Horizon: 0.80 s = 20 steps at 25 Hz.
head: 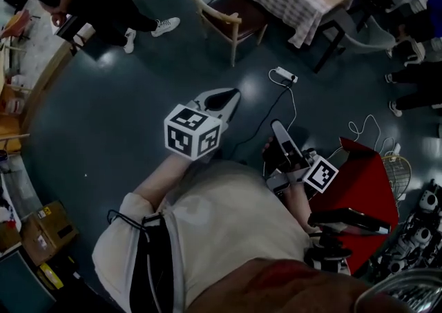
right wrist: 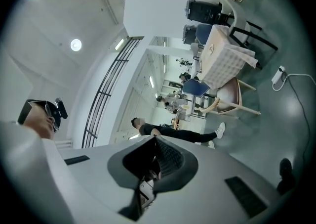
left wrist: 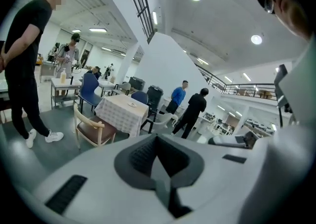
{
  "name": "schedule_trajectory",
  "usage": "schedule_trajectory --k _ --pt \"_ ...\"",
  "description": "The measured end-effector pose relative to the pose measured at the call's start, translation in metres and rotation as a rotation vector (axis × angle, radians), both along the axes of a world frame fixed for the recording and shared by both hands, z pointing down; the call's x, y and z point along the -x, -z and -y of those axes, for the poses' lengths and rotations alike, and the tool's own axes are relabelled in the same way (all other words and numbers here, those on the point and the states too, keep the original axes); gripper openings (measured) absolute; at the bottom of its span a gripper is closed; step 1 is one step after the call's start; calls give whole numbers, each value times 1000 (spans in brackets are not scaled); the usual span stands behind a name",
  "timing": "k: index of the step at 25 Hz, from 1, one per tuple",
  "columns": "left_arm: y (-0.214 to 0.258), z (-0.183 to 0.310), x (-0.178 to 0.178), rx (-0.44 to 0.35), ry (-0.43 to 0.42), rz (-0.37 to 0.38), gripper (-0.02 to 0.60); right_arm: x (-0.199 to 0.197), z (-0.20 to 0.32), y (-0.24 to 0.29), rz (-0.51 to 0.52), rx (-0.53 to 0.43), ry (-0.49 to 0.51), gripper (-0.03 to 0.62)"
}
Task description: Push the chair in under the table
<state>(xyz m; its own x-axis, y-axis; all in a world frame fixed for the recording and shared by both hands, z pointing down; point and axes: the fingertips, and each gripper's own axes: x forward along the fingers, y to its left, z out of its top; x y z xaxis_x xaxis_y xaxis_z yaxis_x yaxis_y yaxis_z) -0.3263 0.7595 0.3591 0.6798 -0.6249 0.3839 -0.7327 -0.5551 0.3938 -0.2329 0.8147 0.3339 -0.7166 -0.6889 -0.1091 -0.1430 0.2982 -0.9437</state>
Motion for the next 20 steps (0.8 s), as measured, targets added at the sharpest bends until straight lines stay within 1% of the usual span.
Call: schedule_trajectory --k 4,9,13,16,20 --pt "-6 18 39 27 54 -20 6 32 22 4 -47 -3 44 11" --pt "-6 37 93 12 115 -35 6 79 47 14 -80 -55 86 11" --pt "-18 48 137 40 186 -59 6 115 64 10 -83 -28 120 11" --pt "-25 56 158 52 203 -77 6 133 73 8 -73 1 134 11" --pt "-21 69 173 35 203 -111 6 146 82 6 -83 25 138 12"
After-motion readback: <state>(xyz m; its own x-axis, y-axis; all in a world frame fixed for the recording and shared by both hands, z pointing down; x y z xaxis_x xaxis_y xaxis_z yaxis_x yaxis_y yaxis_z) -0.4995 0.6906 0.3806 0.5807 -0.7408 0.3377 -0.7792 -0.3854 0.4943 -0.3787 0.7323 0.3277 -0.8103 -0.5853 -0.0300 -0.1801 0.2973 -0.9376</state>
